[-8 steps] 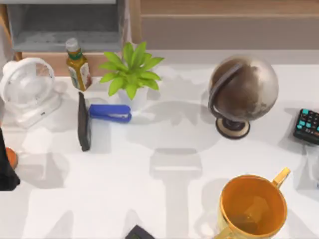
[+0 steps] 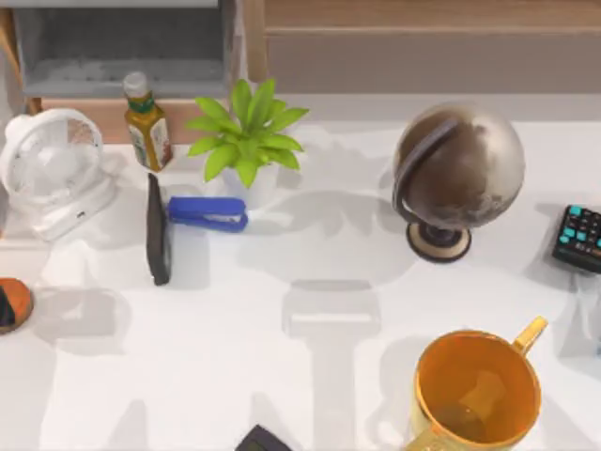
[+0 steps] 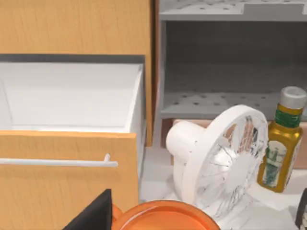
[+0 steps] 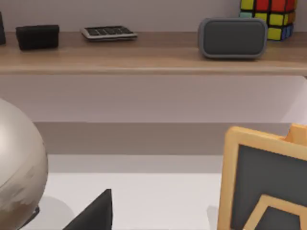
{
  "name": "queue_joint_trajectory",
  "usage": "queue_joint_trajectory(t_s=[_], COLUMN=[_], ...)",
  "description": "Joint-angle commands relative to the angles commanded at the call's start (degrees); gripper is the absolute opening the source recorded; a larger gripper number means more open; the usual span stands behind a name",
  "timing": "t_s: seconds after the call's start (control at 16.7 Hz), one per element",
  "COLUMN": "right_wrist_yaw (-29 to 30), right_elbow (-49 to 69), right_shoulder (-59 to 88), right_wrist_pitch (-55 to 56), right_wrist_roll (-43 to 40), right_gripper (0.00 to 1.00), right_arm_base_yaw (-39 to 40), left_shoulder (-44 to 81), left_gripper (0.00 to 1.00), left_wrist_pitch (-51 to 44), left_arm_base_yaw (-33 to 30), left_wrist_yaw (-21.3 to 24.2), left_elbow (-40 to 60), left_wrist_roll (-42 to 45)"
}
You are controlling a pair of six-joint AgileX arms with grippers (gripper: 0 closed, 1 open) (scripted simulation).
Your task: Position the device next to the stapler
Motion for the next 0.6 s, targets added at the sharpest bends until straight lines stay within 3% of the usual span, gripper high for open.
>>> queue_joint_trajectory(t_s=[0.24, 0.6], right_wrist_yaw=[0.0, 0.0], right_elbow=[0.0, 0.0], right_shoulder=[0.0, 0.0], right_wrist_pitch=[0.0, 0.0], right_wrist_roll=[0.0, 0.0], right_gripper=[1.0, 1.0], right_arm_base_yaw=[0.0, 0.0], left_shoulder=[19.65, 58.52], left_gripper=[1.0, 1.0], left_wrist_pitch=[-10.82, -30.76], left_arm_base_yaw=[3.15, 8.29], left_wrist_yaw=[-0.03, -0.08], left_elbow=[18.78, 55.88], left_wrist_roll=[1.11, 3.55])
